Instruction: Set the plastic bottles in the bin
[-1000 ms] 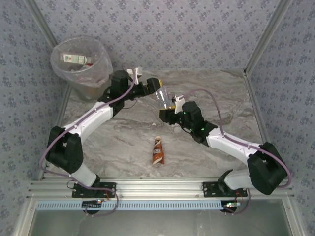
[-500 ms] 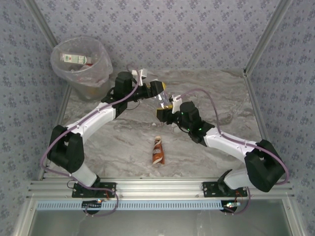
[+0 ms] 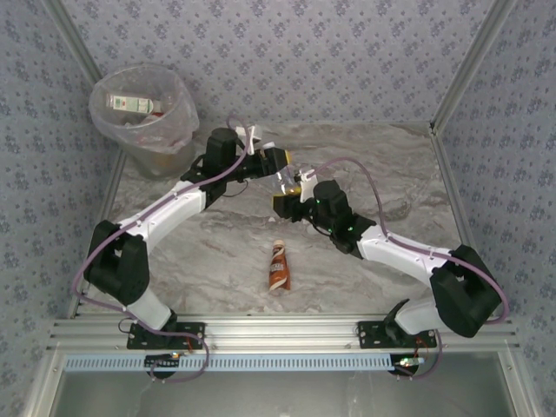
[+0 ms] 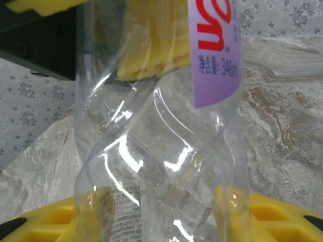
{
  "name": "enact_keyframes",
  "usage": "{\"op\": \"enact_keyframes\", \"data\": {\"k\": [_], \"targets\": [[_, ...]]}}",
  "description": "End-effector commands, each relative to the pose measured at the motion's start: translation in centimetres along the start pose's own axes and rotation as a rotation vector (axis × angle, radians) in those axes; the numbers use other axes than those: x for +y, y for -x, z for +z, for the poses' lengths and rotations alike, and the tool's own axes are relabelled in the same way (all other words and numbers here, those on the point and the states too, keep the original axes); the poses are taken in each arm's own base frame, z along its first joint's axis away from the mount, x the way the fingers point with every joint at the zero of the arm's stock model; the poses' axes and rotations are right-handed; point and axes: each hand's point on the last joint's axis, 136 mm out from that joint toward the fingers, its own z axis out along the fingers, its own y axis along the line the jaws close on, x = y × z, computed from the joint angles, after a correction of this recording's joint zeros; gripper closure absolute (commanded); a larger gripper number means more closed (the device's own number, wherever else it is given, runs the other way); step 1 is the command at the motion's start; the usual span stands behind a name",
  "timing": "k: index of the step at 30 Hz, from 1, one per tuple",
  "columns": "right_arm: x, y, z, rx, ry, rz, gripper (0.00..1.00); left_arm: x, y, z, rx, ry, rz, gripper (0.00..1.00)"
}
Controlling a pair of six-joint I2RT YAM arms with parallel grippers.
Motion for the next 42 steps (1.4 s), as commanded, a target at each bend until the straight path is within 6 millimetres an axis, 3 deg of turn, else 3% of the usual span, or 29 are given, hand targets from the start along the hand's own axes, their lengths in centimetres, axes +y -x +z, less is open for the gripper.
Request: {"op": "enact_keyframes", "data": {"k": [1,7,14,17,20,30,37,42], "targets": [[1.4,2.0,-0.1,-0.033,0.052,-0.035,0.37,-0.4,0.8,0.1,-0.018,0.003,0.034,0.47],[1.6,1.9,-0.5,-0.010,0.060,-0.072,0.27,-0.6,1.5,-0.2,-0.040,0.002,0.049,0.50],[1.2,2.1,-1.9,-0.008,0.030,-0.123,0.01,0.7,4.0,-2.5,-0.127,0.080,0.073,0.50],[0.4,2.5,-2.6,-0.029,-0.022,-0.131,0.01,1.5,5.2,-3.8,-0.163,0.123,0.084,0.50],[-1.9,2.8,-3.3,-0.055,-0.151,-0.113,0.01,2.4,6.5,-5.4,-0.196,0.174,0.094,0.50],[-7.6,2.4,-5.2,-0.080,-0.429,0.016,0.01,3.5,11.9,-12.6,-0.354,0.398,0.217,0.50],[-9.2,2.3,-6.2,-0.081,-0.513,0.065,0.01,4.8,17.0,-18.1,-0.551,0.505,0.215,0.49],[-10.1,1.8,-6.8,-0.064,-0.556,0.087,0.01,4.2,20.5,-21.8,-0.680,0.522,0.246,0.48]]}}
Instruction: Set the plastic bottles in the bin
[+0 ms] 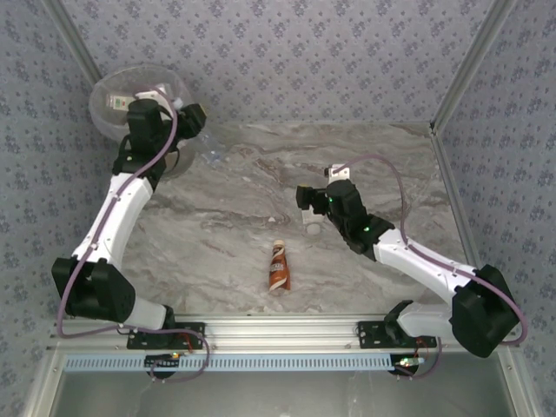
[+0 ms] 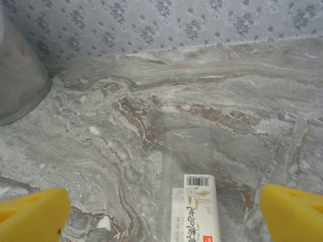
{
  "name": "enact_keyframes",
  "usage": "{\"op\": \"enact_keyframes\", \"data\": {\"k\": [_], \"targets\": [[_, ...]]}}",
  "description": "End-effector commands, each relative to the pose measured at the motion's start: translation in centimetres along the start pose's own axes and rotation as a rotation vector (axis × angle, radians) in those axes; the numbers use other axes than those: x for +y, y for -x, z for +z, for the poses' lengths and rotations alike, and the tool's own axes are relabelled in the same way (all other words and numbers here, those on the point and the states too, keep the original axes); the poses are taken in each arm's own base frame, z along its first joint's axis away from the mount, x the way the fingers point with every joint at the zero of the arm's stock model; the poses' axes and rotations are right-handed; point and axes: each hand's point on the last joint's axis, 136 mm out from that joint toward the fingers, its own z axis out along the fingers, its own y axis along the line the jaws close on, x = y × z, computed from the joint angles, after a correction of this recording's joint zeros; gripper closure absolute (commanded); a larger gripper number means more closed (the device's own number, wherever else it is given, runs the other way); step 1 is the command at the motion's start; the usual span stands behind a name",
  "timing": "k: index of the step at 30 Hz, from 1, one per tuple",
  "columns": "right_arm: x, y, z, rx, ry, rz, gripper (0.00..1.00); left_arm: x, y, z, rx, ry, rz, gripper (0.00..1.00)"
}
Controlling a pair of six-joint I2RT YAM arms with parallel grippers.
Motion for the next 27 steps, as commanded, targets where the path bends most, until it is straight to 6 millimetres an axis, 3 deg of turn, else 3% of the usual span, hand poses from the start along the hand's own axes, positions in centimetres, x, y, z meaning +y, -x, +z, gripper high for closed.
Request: {"op": "enact_keyframes", "data": {"k": [1,11,17,21,27], "targets": [[-1.4,0.7,-0.8,-0.015,-0.060,0.041,0.01,-0.9,6.0,-2.2,-0.178,-0.014,0.040,0.48],[-2.4,0.3,-1.2,-0.016,-0.088,0.074,0.02,1.6,13.3,-3.4,-0.375,0.035,0.061,0.46],[-2.7,0.2,-1.6,-0.011,-0.093,0.089,0.02,4.1,17.2,-4.5,-0.541,0.113,0.057,0.46],[-3.0,0.1,-2.0,-0.017,-0.100,0.108,0.02,5.7,18.6,-4.7,-0.619,0.165,0.063,0.46],[-3.3,0.1,-2.5,-0.023,-0.105,0.121,0.02,7.8,18.7,-3.0,-0.616,0.228,0.076,0.45]]}}
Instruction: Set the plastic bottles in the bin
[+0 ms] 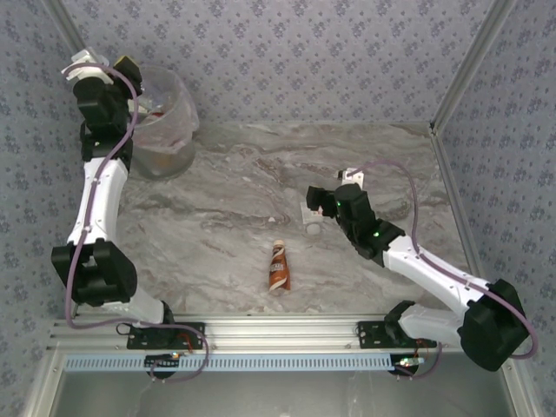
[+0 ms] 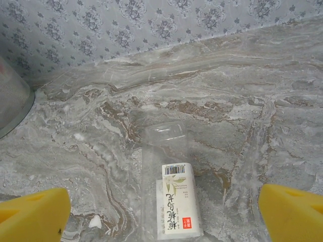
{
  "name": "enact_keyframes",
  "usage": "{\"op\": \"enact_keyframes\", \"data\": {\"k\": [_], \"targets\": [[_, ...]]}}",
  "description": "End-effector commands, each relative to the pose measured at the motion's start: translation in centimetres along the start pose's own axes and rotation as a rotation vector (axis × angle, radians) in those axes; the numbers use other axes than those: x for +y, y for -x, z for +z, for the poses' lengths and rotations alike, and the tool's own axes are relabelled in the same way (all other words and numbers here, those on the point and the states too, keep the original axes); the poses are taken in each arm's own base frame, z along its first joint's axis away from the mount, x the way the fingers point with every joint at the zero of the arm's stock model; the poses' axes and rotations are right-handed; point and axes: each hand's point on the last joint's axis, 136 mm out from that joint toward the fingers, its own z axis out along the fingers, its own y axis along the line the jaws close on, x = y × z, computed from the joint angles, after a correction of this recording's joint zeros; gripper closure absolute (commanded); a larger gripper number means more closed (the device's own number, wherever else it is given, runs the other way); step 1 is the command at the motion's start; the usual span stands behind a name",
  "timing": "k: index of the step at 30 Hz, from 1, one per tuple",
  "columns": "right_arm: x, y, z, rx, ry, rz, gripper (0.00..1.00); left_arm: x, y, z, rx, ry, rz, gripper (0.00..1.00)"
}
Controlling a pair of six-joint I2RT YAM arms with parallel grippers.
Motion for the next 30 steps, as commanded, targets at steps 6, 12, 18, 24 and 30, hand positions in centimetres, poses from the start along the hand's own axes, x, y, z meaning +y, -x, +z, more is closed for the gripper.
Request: {"op": "enact_keyframes", "data": {"k": [6,12,18,24,30], "targets": [[-1.2,0.4,-1.0,-0.018,-0.039,0.030,0.02,1.1,0.9,3.2,-0.051,0.051,0.034,0.45],[-1.8,-0.1,-1.2,-0.015,-0.055,0.039,0.02,1.9,-1.6,5.7,0.027,0.075,0.033,0.44],[-2.2,-0.4,-1.4,-0.015,-0.066,0.045,0.02,1.9,-4.3,8.2,0.123,0.056,0.022,0.43],[-2.3,-0.6,-1.4,-0.011,-0.068,0.044,0.02,2.8,-8.1,10.7,0.248,0.088,0.040,0.33],[-2.4,-0.6,-1.4,-0.006,-0.071,0.039,0.02,2.0,-9.5,11.4,0.348,0.061,0.088,0.10]]}}
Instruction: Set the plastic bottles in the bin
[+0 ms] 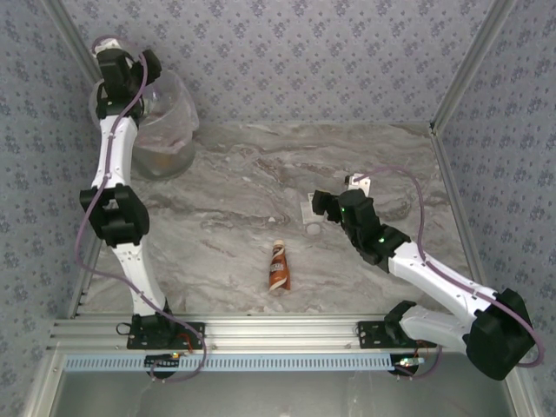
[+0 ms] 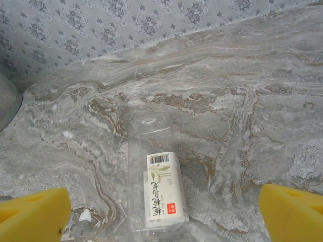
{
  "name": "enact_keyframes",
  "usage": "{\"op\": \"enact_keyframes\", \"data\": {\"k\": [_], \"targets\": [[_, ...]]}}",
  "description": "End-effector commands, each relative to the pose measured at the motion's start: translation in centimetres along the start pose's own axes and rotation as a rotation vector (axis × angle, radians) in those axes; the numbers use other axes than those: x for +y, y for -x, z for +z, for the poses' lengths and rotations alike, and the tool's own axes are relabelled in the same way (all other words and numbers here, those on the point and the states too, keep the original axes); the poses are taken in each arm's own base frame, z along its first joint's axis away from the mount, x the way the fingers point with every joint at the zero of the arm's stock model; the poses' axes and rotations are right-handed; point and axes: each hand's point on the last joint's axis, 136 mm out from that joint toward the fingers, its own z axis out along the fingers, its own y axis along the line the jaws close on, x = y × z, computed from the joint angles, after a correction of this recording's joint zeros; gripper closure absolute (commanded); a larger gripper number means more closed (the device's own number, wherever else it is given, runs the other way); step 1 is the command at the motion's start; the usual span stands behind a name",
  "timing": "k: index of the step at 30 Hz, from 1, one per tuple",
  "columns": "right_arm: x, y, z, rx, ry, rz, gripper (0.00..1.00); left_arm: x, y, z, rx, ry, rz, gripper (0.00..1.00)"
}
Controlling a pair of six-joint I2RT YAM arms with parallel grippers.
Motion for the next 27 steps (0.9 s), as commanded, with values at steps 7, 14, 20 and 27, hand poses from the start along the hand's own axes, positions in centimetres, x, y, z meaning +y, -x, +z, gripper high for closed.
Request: {"op": "enact_keyframes", "data": {"k": [7,14,20,27], "targets": [[-0.7,0.3,-0.1,-0.014,-0.029,0.013,0.02,-1.9,0.5,-0.8,0.071,-0.047,0.045,0.09],[-0.5,0.2,0.1,-0.005,-0.026,0.006,0.02,-2.0,-1.2,0.5,0.142,-0.061,-0.005,0.12],[-0.9,-0.2,0.1,0.005,-0.038,0.004,0.02,-3.4,-1.2,-0.3,0.177,-0.126,-0.057,0.08],[-1.1,-0.8,0.4,0.023,-0.048,-0.001,0.01,-5.7,-1.3,-2.7,0.238,-0.196,-0.062,0.01]]}}
